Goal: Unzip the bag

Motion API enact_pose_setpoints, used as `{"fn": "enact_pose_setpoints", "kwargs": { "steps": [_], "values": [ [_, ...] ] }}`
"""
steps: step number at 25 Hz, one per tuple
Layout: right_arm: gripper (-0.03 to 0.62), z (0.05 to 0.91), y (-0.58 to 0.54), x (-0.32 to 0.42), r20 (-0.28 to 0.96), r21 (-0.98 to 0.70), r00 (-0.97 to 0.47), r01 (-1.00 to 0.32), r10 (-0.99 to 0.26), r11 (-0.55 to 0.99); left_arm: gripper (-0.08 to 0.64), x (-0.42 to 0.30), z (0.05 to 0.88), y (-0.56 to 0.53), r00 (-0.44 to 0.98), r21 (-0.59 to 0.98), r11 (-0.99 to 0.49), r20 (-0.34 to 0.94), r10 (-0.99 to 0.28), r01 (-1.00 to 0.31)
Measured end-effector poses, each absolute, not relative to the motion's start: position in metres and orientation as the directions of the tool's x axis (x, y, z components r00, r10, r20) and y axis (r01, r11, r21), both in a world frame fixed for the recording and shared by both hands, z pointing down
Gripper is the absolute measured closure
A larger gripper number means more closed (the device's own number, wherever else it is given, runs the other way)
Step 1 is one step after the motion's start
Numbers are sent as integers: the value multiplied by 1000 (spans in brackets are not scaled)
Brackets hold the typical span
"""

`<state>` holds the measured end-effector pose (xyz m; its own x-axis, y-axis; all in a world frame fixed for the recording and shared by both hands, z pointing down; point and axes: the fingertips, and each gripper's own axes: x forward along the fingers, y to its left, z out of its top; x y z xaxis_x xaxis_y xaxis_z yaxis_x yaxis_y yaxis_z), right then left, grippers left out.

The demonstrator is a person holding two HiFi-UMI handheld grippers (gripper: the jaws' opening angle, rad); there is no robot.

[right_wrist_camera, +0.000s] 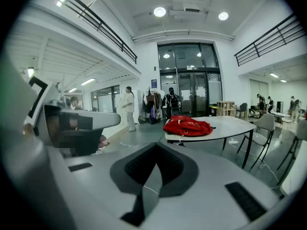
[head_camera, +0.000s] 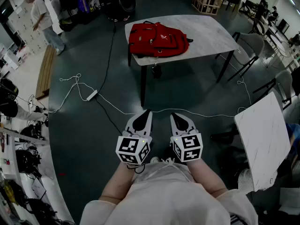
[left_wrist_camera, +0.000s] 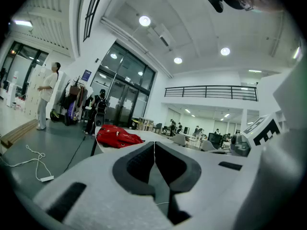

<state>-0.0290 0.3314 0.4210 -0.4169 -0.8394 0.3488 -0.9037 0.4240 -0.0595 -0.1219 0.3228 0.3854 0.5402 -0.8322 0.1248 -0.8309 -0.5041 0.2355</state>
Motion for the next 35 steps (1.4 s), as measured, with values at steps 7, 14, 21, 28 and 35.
{"fn": "enact_pose_setpoints", "kwargs": {
  "steps": [7,14,21,28,35],
  "values": [
    [566,423,328,-25,354,-66,-421,-902,-835,426,538,-118,388,319,537,236,-500,130,-834,-833],
    [565,420,329,-26,337,-63,-417,-904,-844,422,538,-116,387,325,545,229,-510,130,-828,-829],
    [565,437,324,-37,367,-88,-445,-891,-817,445,538,-122,400,315,540,264,-493,152,-827,-829],
    [563,444,271,-20,354,-72,-448,-888,-821,453,538,-109,413,266,524,262,-473,180,-832,-841],
    [563,447,177,13,362,-106,-477,-875,-801,473,538,-81,416,178,510,247,-463,183,-840,-851]
  ]
}}
